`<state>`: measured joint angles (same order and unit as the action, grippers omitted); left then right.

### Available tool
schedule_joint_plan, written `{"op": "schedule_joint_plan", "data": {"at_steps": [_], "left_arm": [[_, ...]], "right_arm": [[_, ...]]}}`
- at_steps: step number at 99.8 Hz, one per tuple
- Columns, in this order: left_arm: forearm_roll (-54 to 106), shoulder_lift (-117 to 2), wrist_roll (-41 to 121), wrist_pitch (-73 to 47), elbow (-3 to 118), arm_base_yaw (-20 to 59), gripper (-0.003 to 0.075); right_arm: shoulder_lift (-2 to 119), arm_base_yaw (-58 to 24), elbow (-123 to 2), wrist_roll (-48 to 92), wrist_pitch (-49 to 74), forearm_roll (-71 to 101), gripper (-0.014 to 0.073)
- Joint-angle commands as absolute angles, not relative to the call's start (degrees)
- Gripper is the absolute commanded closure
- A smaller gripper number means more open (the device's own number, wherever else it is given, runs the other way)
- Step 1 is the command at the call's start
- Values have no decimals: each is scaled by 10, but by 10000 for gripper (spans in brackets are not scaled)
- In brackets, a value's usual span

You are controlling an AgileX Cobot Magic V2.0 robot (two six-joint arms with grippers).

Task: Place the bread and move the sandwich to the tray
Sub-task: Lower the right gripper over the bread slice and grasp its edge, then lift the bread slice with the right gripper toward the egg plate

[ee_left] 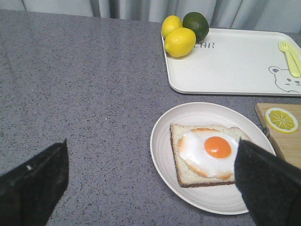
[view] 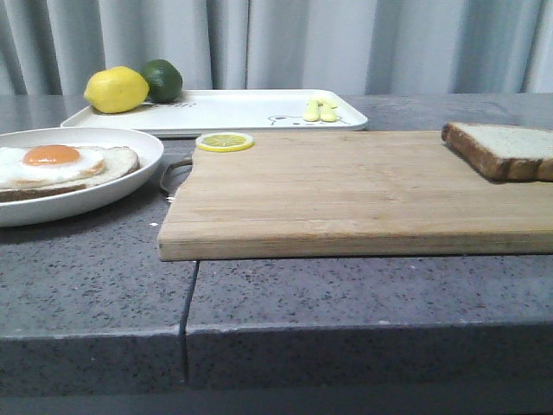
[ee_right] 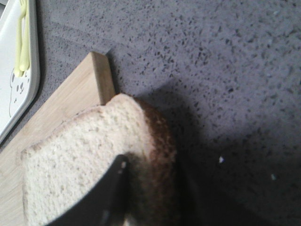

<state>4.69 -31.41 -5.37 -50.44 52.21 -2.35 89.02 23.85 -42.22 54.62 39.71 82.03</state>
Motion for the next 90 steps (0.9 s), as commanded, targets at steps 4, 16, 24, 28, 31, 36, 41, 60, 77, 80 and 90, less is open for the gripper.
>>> {"op": "schedule_joint_plan", "data": {"at_steps": [4,16,24,28,31,36,41,60,77,80,90], "left_arm": [[52,-320,-60,-467,540,-22,59],[52,-320,-60,-467,540,-22,59],[52,-320,-60,-467,540,-22,59],[52,-320,-60,-467,540,-22,59],[52,-320,-60,-467,540,-22,59],[52,-320,-60,-467,540,-22,59],[52,-320,-60,-467,540,-22,59],[52,-320,-60,-467,540,-22,59],[52,-320,-60,-467,540,-22,59],[52,-320,-60,-467,540,-22,59],[52,-320,-60,-467,540,-22,59]], "right_arm": [[878,237,-430,549,404,823,563],[878,237,-430,549,408,823,708],[870,237,-430,549,417,825,699],[862,237,-430,549,420,825,701],[852,237,-430,549,423,828,701],[835,237,-430,546,427,834,701],[815,237,-431,542,430,843,701],[743,236,-459,509,471,888,701],[693,183,-481,472,444,899,701],[688,167,-483,469,433,905,701],[679,102,-489,469,400,946,701]]}}
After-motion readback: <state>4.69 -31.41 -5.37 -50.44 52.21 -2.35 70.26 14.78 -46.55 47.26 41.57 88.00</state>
